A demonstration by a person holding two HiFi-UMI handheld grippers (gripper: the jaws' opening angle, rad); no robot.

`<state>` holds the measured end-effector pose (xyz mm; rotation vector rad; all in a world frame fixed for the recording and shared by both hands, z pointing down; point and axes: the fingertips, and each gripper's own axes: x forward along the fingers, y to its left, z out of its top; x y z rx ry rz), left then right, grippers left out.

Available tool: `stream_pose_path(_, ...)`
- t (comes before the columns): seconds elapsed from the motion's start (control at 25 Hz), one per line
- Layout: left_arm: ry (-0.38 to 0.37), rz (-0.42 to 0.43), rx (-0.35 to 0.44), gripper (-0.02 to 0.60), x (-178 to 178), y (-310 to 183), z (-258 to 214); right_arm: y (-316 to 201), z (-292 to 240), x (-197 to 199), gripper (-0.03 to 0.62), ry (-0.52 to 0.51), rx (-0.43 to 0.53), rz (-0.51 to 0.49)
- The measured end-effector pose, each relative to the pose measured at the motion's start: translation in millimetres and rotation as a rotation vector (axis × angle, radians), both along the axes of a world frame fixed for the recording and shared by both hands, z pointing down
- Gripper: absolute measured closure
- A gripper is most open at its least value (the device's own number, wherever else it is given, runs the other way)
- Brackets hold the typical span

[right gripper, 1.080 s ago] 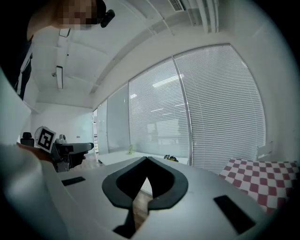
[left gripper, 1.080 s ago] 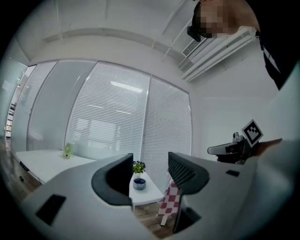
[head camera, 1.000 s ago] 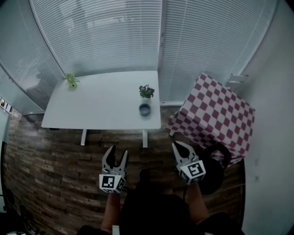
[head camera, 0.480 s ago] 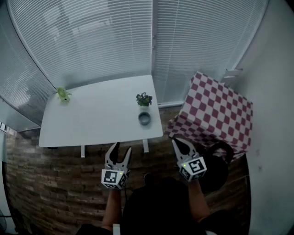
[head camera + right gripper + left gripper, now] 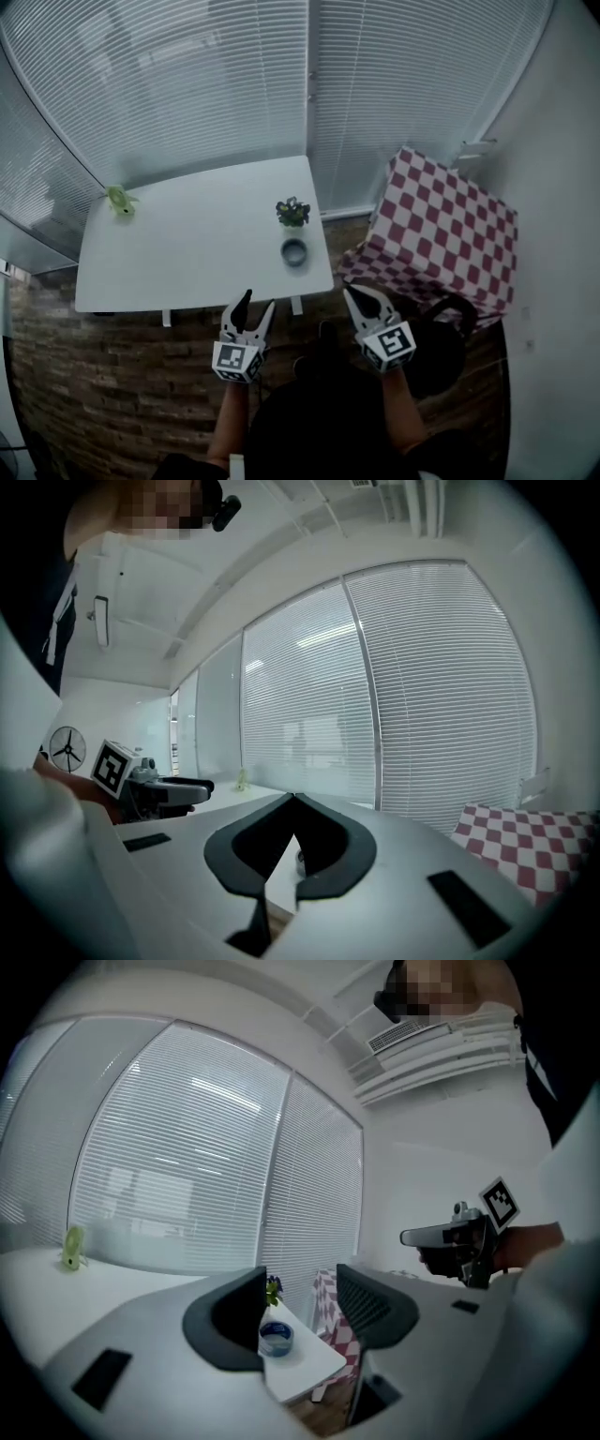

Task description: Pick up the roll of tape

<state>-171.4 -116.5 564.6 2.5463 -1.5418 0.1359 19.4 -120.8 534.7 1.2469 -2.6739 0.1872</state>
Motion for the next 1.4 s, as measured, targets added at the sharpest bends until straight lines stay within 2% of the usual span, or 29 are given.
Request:
stream_pose_path(0.24,-0.074,0.019,-0.054,0.35,5.3,-30.1,19.3,-39.7,-5.8,-3.4,0.588,-0.014,0.025,-0.012)
stream_pose_path(0.52,-0.138,0.065,-0.136,0.353,20.2,-58.1,55.3,-64.6,0.4,-0.5,0.588,-0.024,-0.023,-0.029)
stream_pose_path(0.68,-0.164,0.081,-0.154,0.383,29.0,-73.8,74.8,-73.5,7.8,2.8,0.588,-0.034,-0.035,-0.05)
stream_pose_path(0.88,-0.212,0.173,-0.224,0.382,49.6,-89.3,103.0,-82.8,8.1,12.4,0.588,-0.031,-0.041,-0.027)
stream_pose_path(0.96,-0.253,0.199,-0.242,0.382,54.9,-95.6,115.3,-84.6,10.6,14.6,0.588,-0.038,-0.066,-0.02)
stream_pose_path(1.2,-0.383,0.262,-0.308,0.38,68.8,-110.6,155.3,-91.2,17.1,25.1,0.588,-0.021,-0.058,-0.015)
stream_pose_path(1.4,-0.395,0.279,-0.333,0.38,76.0,-118.7,179.7,-93.7,20.0,30.7,0.588,-0.03,-0.086,0.0)
